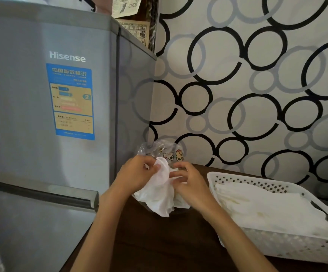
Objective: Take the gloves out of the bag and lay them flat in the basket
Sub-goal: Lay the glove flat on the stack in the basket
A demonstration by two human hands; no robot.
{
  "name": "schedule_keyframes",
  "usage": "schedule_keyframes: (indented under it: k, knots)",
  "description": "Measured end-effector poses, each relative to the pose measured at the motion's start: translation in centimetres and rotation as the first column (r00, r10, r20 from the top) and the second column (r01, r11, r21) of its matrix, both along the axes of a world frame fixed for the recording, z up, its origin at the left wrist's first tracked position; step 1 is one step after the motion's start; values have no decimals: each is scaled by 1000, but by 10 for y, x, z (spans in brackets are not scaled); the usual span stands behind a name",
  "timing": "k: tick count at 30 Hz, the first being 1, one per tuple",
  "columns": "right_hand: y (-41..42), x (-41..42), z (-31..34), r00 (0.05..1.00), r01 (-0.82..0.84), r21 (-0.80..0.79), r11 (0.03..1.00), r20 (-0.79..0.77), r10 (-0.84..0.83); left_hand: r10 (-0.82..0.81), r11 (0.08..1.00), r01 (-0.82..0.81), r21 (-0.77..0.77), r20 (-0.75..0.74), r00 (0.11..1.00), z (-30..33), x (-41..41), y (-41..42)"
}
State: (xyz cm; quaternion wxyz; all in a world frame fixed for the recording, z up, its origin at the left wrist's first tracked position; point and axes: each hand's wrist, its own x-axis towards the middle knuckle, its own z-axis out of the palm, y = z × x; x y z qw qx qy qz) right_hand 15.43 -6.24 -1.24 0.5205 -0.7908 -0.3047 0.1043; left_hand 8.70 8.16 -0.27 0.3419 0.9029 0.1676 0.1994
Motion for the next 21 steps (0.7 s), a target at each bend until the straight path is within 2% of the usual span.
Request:
schedule_keyframes:
  k: [2,4,6,10,13,16,18,21]
  knots:
    - [-1,-4,-8,967,101,-129,986,248,-67,40,998,-39,-50,27,999,0,1,1]
    - [0,-5,-13,858,215,-310,926,513,-27,49,995,-47,-93,16,999,1,0,4]
    - [7,1,-14,782,256,-403,878,621,57,58,990,-57,-127,4,998,2,0,6]
    - [24,15,-8,845,122,-411,903,520,122,84,959,-79,-271,9,996,8,-2,5]
    - [24,19,-4,879,43,-417,908,448,164,121,890,-75,-449,73,990,18,-2,1]
    - [19,19,4,893,-106,-513,852,327,308,126,829,-49,-557,100,987,23,0,-1]
    - [15,16,10,869,-178,-581,794,287,404,138,788,-65,-612,71,988,25,-1,-3]
    - [4,16,23,859,-242,-590,770,239,453,162,721,-119,-683,-2,987,29,-2,-5]
